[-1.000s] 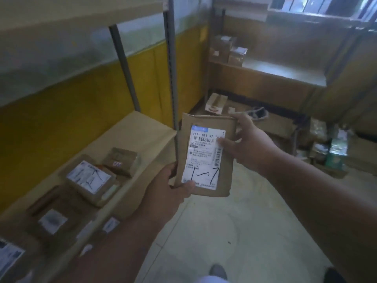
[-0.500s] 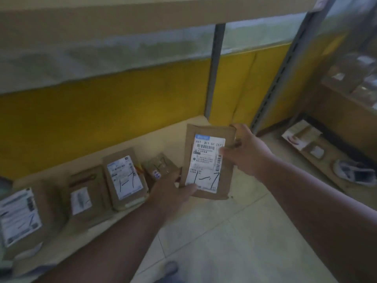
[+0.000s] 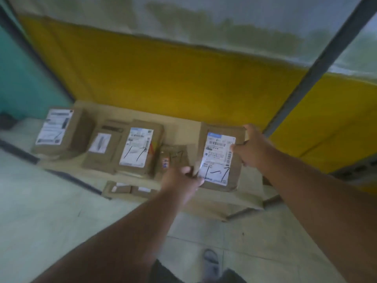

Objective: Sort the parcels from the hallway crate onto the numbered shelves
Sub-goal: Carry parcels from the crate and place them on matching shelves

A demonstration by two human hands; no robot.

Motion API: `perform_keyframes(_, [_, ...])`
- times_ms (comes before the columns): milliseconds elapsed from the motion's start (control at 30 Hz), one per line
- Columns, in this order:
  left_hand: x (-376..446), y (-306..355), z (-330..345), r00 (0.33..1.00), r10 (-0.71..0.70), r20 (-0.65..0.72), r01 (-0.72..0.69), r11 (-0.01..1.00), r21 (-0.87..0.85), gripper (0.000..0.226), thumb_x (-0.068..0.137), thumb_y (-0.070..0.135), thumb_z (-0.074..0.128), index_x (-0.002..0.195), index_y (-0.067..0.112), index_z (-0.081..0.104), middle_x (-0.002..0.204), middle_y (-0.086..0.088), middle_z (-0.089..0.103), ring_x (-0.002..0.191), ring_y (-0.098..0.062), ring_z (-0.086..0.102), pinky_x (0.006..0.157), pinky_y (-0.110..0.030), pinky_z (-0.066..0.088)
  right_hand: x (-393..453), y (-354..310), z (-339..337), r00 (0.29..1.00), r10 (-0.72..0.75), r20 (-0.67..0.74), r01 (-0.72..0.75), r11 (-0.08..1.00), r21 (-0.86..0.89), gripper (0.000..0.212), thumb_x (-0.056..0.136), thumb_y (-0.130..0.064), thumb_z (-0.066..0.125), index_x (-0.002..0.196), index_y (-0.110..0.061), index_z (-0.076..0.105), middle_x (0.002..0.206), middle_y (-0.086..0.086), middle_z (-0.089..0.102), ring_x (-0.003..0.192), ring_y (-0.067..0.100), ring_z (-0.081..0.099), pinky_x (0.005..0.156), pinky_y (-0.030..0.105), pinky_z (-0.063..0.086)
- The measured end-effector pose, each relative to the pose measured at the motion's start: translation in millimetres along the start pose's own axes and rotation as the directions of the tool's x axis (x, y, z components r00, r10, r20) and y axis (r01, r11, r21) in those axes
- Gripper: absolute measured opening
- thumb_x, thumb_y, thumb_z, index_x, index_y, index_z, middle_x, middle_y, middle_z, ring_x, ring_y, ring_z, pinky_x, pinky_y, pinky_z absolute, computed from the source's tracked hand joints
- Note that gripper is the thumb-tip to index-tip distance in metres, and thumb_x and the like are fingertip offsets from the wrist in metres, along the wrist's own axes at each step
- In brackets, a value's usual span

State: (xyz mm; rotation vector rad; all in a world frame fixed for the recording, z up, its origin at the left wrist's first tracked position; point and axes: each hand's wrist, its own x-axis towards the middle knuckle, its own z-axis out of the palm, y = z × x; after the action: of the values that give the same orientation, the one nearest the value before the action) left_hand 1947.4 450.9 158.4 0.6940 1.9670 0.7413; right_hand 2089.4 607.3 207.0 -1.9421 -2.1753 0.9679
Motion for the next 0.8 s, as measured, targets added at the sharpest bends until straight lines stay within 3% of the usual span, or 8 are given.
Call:
perform_keyframes(67, [6.4,0.0,11.8,0.995,-0.062,-0.079,0.060,0.998,-0.026,0.033,0.079,0.036,0.079,0.108,0.022,0.073,0.080,0.003,0.076,0.071,-0.013,0.071,0.056,-0.019,0.045,18.9,3.4,6.4,0.999,-0.029,0.027,0.030,0.998,-0.050,0.074,0.089,-0.030,0.072,0.148,-0.029,0.027,0.088,0.012,0.067,0.068,0.033,0.070,0.058,0.048,0.061])
perform_keyframes(133, [14.2,-0.8,15.6,0.986,-0.100,-0.132,0.101,0.995,0.003,0.035,0.079,0.041,0.078,0.107,0.022,0.071,0.086,0.003,0.076,0.078,-0.015,0.072,0.056,-0.018,0.045,35.6,5.2,17.5,0.997,-0.057,0.056,0.064,0.988,-0.139,0.079,0.090,-0.034,0.070,0.151,-0.025,0.021,0.101,0.016,0.070,0.076,0.035,0.071,0.062,0.047,0.062])
perform_keyframes(233, [21.2,-9.4,19.8,0.973,-0.141,-0.183,0.157,0.985,0.074,0.040,0.077,0.040,0.080,0.112,0.022,0.071,0.092,0.001,0.076,0.085,-0.016,0.073,0.075,-0.024,0.056,48.7,9.5,37.3,0.992,-0.079,0.102,0.099,0.972,-0.214,0.081,0.092,-0.035,0.067,0.153,-0.017,0.018,0.123,0.020,0.063,0.101,0.041,0.066,0.078,0.046,0.057])
perform_keyframes(300, [22.9,-15.0,25.2,0.969,-0.136,-0.207,0.164,0.979,0.123,0.022,0.078,0.039,0.078,0.091,0.023,0.071,0.083,0.003,0.075,0.082,-0.017,0.072,0.079,-0.032,0.060,51.4,10.9,46.4,0.990,-0.094,0.106,0.118,0.960,-0.254,0.078,0.094,-0.034,0.065,0.154,-0.013,0.019,0.130,0.020,0.059,0.111,0.041,0.061,0.079,0.042,0.053])
perform_keyframes(400, [29.6,-16.6,32.2,0.961,-0.089,-0.260,0.153,0.960,0.234,0.018,0.083,0.038,0.070,0.074,0.023,0.067,0.073,0.006,0.071,0.074,-0.014,0.068,0.063,-0.025,0.054,53.7,12.7,50.2,0.980,-0.148,0.133,0.186,0.917,-0.354,0.066,0.096,-0.034,0.063,0.148,-0.010,0.030,0.134,0.019,0.055,0.118,0.037,0.057,0.082,0.040,0.048])
perform_keyframes(500, [32.0,-9.5,34.3,0.946,0.005,-0.324,0.113,0.931,0.346,0.017,0.090,0.032,0.060,0.090,0.021,0.073,0.074,0.006,0.067,0.074,-0.015,0.062,0.053,-0.024,0.038,47.3,14.4,49.3,0.969,-0.180,0.168,0.236,0.870,-0.433,0.058,0.094,-0.040,0.062,0.141,-0.013,0.040,0.137,0.017,0.048,0.119,0.035,0.055,0.090,0.038,0.048])
perform_keyframes(700, [-22.2,-3.8,29.8,0.930,0.126,-0.344,-0.026,0.960,0.279,0.034,0.090,0.038,0.065,0.122,0.025,0.065,0.118,0.001,0.061,0.097,-0.017,0.064,0.086,-0.036,0.055,-19.8,5.4,29.6,0.925,-0.369,0.088,0.372,0.835,-0.407,0.050,0.093,-0.042,0.060,0.132,-0.016,0.042,0.127,0.012,0.044,0.112,0.031,0.052,0.088,0.040,0.049])
perform_keyframes(800, [-60.4,-21.3,21.7,0.922,0.170,-0.347,-0.095,0.970,0.223,0.040,0.088,0.038,0.068,0.126,0.032,0.062,0.123,0.009,0.055,0.100,-0.013,0.065,0.085,-0.035,0.057,-62.4,-7.0,21.6,0.874,-0.478,0.093,0.484,0.835,-0.263,0.052,0.091,-0.040,0.064,0.135,-0.021,0.043,0.127,0.006,0.045,0.113,0.026,0.052,0.091,0.038,0.049])
